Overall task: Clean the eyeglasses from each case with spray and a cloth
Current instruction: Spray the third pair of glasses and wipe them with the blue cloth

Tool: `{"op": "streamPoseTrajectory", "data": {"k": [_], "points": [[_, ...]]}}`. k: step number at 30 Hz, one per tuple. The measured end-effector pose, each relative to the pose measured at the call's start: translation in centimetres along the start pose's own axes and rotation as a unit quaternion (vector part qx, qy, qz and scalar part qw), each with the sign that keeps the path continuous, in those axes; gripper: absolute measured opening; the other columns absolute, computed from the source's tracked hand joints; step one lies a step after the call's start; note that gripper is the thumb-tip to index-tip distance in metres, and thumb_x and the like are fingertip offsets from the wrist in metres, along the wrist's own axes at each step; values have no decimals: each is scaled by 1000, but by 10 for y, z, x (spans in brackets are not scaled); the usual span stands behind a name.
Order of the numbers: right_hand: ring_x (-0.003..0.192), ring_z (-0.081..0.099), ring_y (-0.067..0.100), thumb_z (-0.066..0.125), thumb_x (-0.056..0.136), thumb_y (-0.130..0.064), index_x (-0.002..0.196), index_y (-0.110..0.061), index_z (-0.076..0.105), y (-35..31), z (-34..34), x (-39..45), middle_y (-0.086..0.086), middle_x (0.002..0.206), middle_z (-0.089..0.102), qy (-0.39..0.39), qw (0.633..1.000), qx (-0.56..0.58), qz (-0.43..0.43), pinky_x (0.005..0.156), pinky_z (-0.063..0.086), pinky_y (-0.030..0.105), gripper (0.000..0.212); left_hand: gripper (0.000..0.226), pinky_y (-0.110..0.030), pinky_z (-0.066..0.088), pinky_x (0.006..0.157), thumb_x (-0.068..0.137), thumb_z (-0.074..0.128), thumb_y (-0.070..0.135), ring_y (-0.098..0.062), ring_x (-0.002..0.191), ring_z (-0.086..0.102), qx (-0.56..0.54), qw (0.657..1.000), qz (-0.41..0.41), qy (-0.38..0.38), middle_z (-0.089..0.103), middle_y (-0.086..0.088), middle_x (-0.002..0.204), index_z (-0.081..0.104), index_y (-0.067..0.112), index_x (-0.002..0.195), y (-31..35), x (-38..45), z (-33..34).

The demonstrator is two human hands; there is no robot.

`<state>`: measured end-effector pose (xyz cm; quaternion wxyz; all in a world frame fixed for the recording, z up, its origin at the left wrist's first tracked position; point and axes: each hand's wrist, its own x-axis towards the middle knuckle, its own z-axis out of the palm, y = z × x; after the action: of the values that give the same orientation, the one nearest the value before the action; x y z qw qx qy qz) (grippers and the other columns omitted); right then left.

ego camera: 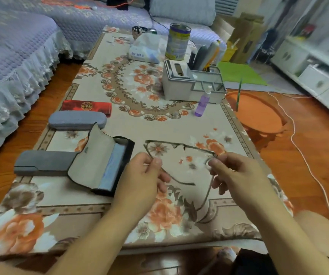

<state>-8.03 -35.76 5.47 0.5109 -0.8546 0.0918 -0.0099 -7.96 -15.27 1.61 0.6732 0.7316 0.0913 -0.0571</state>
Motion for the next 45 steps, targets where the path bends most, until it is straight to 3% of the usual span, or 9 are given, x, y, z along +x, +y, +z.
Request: {"op": "streamPoseTrajectory", "data": {"k": [6,12,15,18,21,25,30,39,45], "points": [[55,67,23,67,95,-11,85,-1,71,-8,21,-23,15,74,72,-1,992,113,49,55,58,31,15,15,-27,51,58,106,48,18,-25,74,74,-217,976,21,13,77,-13,84,56,5,102,18,-15,6],[62,61,20,66,95,-10,91,-1,70,-4,33,-20,11,78,68,7,962,268,41,61,54,26,10,19,-23,50,57,96,56,23,-21,72,72,-269,962,44,29,77,-13,86,60,5,101,17,-21,8],[63,58,18,63,94,-5,95,1,70,-5,31,-15,12,81,65,2,934,354,42,62,55,25,9,13,-18,47,58,87,68,20,-7,66,62,-219,975,39,9,75,1,82,76,14,96,17,-23,1],[61,54,12,61,92,-8,97,-1,72,-9,14,-3,10,80,63,3,914,404,25,57,51,19,14,27,-15,54,69,90,72,14,-11,82,68,-1,996,15,-86,73,10,97,78,37,104,14,-23,-19],[61,53,15,66,86,-13,90,-8,78,-14,-12,10,9,78,65,20,942,334,-16,55,48,20,13,40,-12,46,53,98,56,11,-11,69,60,175,981,7,-83,64,14,106,67,46,116,10,-15,-38],[62,56,18,67,93,-8,89,-20,80,-22,-30,13,4,73,69,9,991,79,-112,58,51,27,18,20,-12,44,77,98,60,34,14,95,60,83,996,12,-37,70,25,106,74,48,103,15,-15,-45],[62,59,14,65,96,-16,94,-29,74,-33,-21,6,-3,76,69,-68,975,-98,-190,58,48,23,16,20,-12,38,72,86,69,45,13,89,49,136,987,73,-35,59,30,100,69,49,106,13,-30,-27],[62,58,3,65,96,-17,89,-38,69,-55,-8,0,-15,75,69,-129,958,-129,-222,58,46,16,23,5,1,33,75,87,73,33,6,96,54,178,975,129,22,67,21,84,78,36,87,8,-31,-14],[58,54,2,63,98,-17,87,-32,71,-63,-7,1,-12,70,66,-141,961,-115,-206,55,43,14,20,5,-8,43,56,81,81,24,3,62,58,63,995,75,-35,71,8,77,80,29,81,17,-32,-16]]}}
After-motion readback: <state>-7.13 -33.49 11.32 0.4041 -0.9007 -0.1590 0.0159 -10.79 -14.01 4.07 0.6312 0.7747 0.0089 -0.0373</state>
